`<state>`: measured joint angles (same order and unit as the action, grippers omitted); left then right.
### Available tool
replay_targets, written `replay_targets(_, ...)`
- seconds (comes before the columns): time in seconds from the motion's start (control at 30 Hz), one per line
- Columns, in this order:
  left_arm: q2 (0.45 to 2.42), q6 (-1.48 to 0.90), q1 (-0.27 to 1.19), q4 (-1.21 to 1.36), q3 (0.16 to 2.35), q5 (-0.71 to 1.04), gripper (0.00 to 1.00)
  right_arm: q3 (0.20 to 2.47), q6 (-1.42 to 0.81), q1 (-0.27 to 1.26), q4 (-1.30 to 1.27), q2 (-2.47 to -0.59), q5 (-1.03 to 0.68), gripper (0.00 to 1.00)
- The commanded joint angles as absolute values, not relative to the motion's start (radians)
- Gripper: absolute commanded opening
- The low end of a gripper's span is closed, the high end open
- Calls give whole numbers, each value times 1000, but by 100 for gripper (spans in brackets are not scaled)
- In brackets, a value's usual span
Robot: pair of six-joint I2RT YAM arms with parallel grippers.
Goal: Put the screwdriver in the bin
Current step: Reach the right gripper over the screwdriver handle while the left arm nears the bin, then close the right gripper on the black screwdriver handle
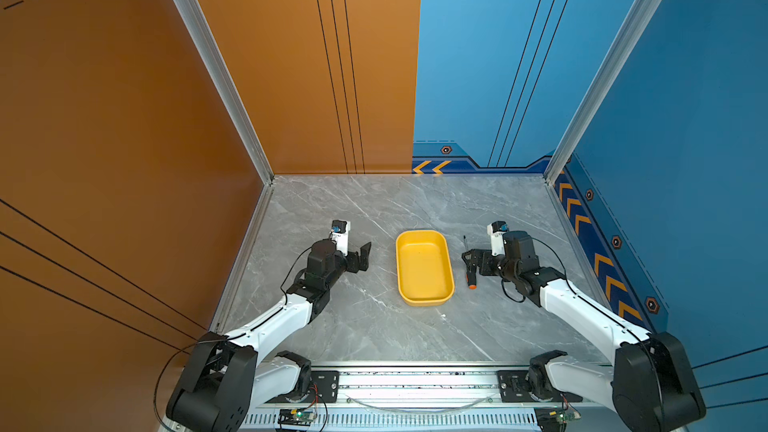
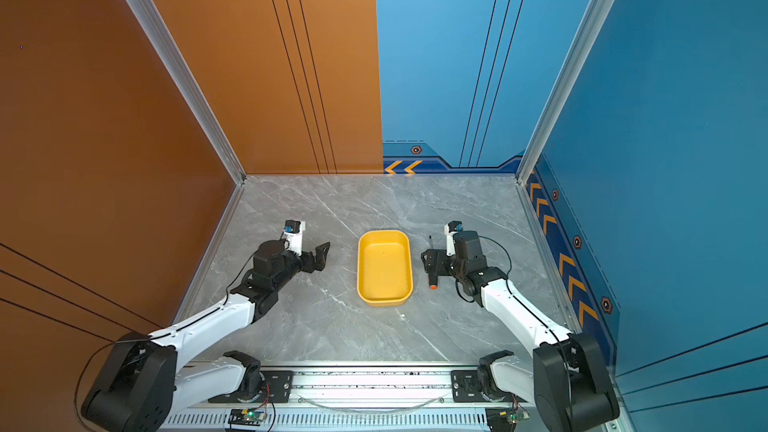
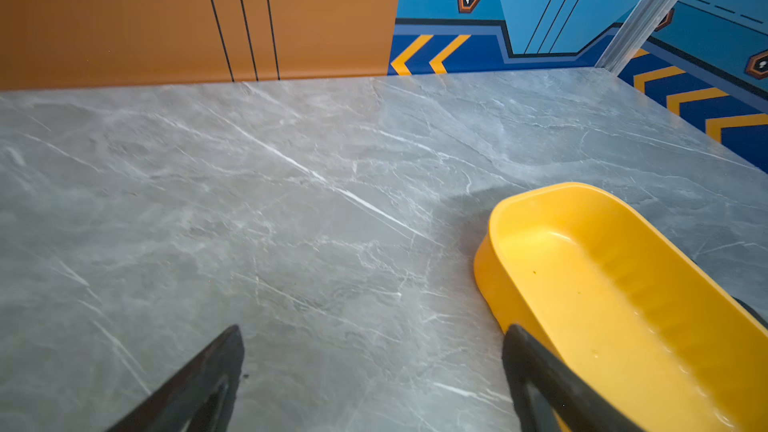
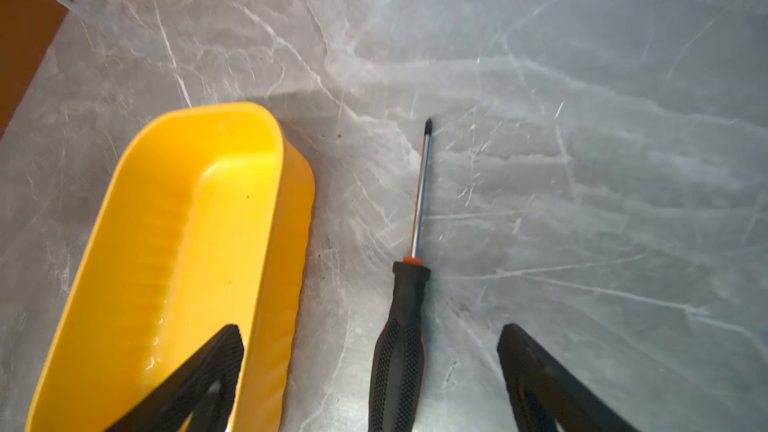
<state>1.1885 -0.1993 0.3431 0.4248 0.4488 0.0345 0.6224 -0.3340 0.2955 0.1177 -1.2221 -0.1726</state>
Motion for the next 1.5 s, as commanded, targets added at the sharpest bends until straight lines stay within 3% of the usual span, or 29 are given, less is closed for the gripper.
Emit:
replay_targets(0.0, 1204, -346, 367, 376, 473, 106, 98, 650, -390, 331, 212, -1250, -145, 93)
replay_targets(0.13, 1181, -368, 414, 369, 444, 45, 98, 634, -398, 356, 207, -1279, -109, 92)
replay_targets(0.9, 1198, -365, 438, 81, 555, 89, 98, 719, -403, 446, 260, -1471, 83, 66)
replay_targets(1.47, 1182, -355, 445, 16, 576, 75, 98, 742, -405, 455, 267, -1520, 127, 46)
